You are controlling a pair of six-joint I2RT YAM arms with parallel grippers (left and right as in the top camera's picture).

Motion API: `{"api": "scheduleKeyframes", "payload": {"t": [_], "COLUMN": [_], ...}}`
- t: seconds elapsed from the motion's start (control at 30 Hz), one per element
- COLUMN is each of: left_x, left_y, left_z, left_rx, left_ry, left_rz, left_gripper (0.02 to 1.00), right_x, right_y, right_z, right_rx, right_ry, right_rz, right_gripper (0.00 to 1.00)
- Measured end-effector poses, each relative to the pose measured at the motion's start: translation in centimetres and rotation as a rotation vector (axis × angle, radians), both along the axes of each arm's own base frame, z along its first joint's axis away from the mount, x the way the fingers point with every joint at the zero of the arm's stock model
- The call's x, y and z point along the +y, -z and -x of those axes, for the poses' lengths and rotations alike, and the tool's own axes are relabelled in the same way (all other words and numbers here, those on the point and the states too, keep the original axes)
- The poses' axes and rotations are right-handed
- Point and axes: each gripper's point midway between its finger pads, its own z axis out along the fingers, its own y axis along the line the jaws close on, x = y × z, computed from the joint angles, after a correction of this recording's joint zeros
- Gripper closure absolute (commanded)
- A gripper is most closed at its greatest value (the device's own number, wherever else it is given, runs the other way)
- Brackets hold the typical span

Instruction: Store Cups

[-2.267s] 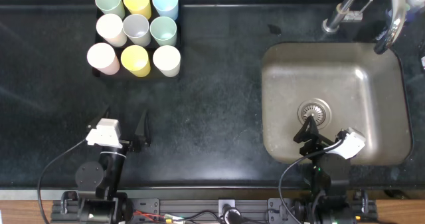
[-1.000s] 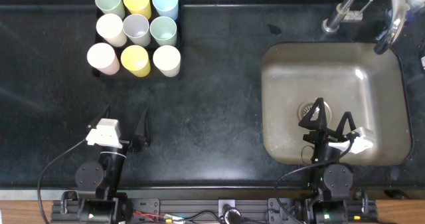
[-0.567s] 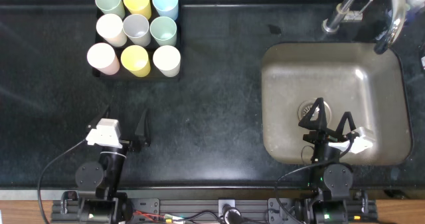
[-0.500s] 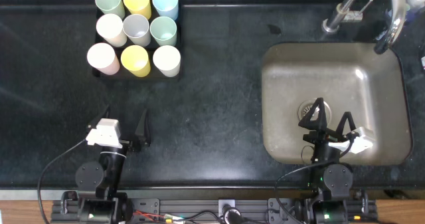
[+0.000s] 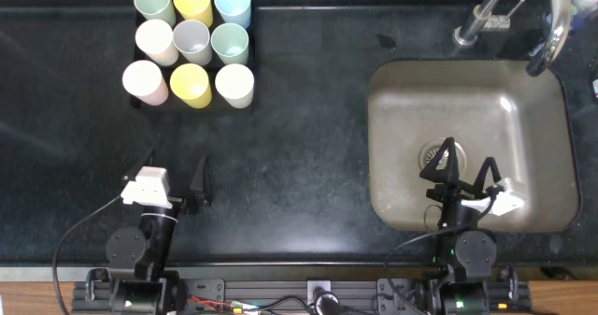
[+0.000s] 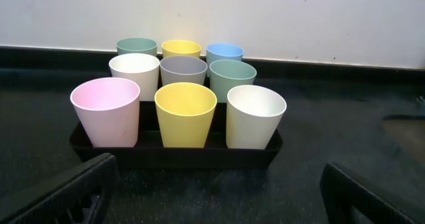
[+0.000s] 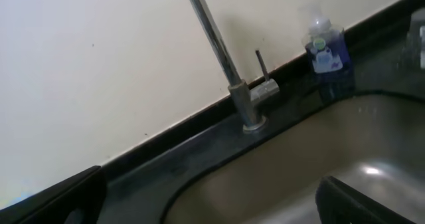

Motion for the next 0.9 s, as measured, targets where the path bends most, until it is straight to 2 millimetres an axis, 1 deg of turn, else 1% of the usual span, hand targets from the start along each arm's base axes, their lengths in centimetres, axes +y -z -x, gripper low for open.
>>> {"api": "scheduleKeyframes", "payload": {"t": [0.13,0.3,0.43,0.5,0.9], "left_x": [0.0,0.0,0.0,0.0,0.0], "left_y": [0.0,0.0,0.0,0.0,0.0], "left_z": [0.0,0.0,0.0,0.0,0.0], "left_rx": [0.000,0.000,0.000,0.000,0.000], "left_ry": [0.000,0.000,0.000,0.000,0.000], "left_rz": [0.000,0.000,0.000,0.000,0.000], "left_gripper": [0.018,0.018,0.018,0.018,0.018], "right_x": [0.8,3.3,4.1,4.3,4.4], "right_y": [0.1,0.6,0.7,0.7,0.6], "right_z": [-0.2,-0.5,-0.5,-0.5,-0.5], "right_rx": [0.039,0.093,0.096,0.094,0.087], "right_ry": [-0.047,-0.189,-0.236,-0.247,-0.251], "right_rz": [0.167,0.464,0.586,0.603,0.565], "right_gripper": [0.003,0.003,0.003,0.005,0.003]}}
